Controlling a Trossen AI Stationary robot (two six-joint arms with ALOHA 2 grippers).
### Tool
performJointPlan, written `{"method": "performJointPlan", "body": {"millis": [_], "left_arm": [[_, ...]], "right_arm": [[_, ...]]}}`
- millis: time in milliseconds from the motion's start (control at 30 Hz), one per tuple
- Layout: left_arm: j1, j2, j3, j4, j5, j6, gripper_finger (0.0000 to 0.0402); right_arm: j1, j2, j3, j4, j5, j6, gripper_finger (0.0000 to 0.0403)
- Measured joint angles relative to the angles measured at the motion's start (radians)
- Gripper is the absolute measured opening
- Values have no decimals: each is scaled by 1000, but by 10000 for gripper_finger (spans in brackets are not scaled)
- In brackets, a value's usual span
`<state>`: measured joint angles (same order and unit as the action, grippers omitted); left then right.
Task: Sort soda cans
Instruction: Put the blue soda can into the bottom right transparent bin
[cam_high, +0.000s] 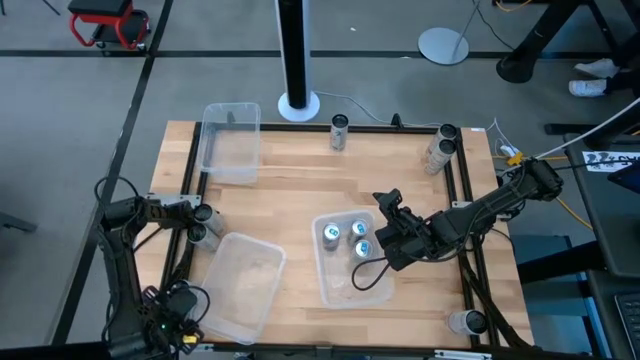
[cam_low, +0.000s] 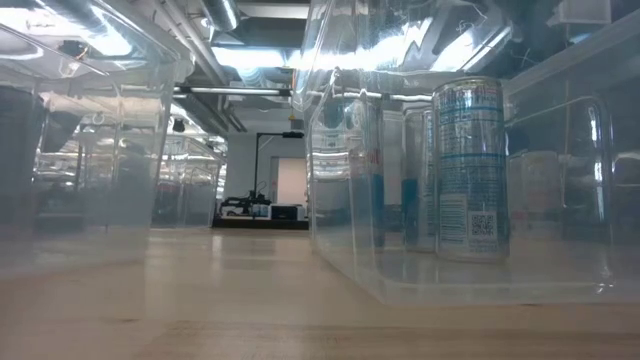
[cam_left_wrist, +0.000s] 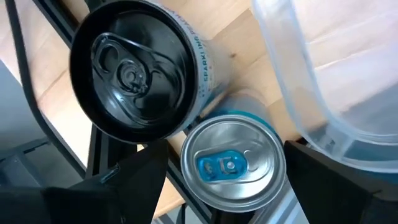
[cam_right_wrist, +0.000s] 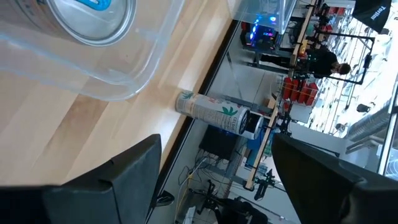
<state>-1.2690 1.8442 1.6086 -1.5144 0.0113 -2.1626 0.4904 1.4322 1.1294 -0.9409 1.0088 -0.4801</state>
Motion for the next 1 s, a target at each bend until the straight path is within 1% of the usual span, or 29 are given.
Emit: {"method": "performJointPlan", "body": {"millis": [233, 433, 567, 800, 1000], "left_arm": [[2, -3, -67, 84, -8, 28, 306], [3, -3, -71, 90, -8, 31, 304], [2, -2, -72, 91, -4, 44, 286], [1, -3, -72, 100, 2, 65, 233], [1, -7, -70, 105, 5, 83, 232]], "right_arm": [[0, 0, 0, 0, -1, 0, 305], [0, 0, 0, 0, -1, 0, 305], [0, 0, 0, 0, -1, 0, 305], [0, 0, 0, 0, -1, 0, 305], [0, 0, 0, 1, -1, 0, 305]]}}
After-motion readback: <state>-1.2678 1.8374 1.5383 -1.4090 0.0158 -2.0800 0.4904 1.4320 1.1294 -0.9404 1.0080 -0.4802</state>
